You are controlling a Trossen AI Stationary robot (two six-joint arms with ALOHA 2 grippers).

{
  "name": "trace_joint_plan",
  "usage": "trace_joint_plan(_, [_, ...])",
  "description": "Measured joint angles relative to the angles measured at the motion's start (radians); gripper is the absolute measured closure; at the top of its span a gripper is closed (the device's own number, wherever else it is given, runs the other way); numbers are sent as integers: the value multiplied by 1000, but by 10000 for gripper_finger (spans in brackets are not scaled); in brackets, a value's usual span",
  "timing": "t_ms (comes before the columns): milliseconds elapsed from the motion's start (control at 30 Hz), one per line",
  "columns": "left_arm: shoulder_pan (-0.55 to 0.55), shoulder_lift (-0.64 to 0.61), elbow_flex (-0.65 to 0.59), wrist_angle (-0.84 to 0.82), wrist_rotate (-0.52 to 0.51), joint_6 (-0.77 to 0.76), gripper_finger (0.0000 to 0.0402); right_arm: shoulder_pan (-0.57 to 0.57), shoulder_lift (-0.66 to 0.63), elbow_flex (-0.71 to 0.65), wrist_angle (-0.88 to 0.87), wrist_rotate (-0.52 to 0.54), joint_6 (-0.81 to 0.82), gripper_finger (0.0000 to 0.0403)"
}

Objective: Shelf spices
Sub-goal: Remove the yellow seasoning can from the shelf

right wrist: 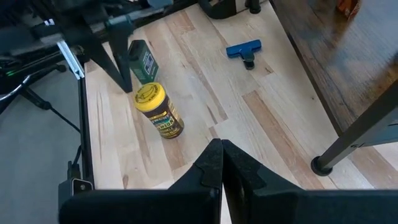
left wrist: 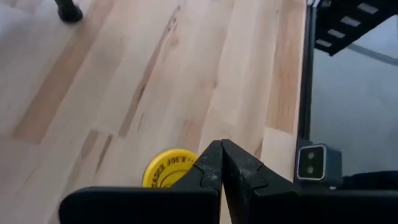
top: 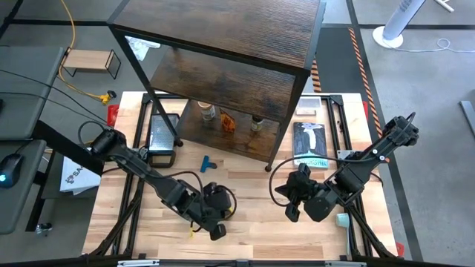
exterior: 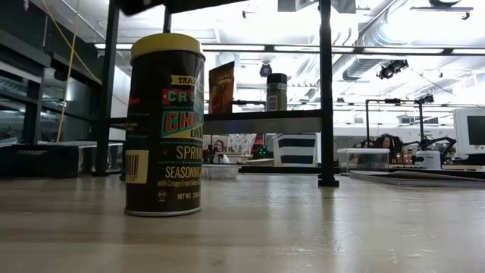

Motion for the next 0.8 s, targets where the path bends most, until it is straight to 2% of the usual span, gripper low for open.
trace_joint_plan(200, [1,14,-31,-7,-41,-33,401,0,0,0,0,0,-5,403])
trace_joint_plan(300, [-1,53,-90,36,-9,-65,401,0,0,0,0,0,-7,403])
trace_joint_plan(367, [3,58,-111,70,56,-63,401,0,0,0,-1,0,-8,403])
trace_joint_plan(800, [27,0,-45,3,-26,5,402,0,0,0,0,0,-8,403])
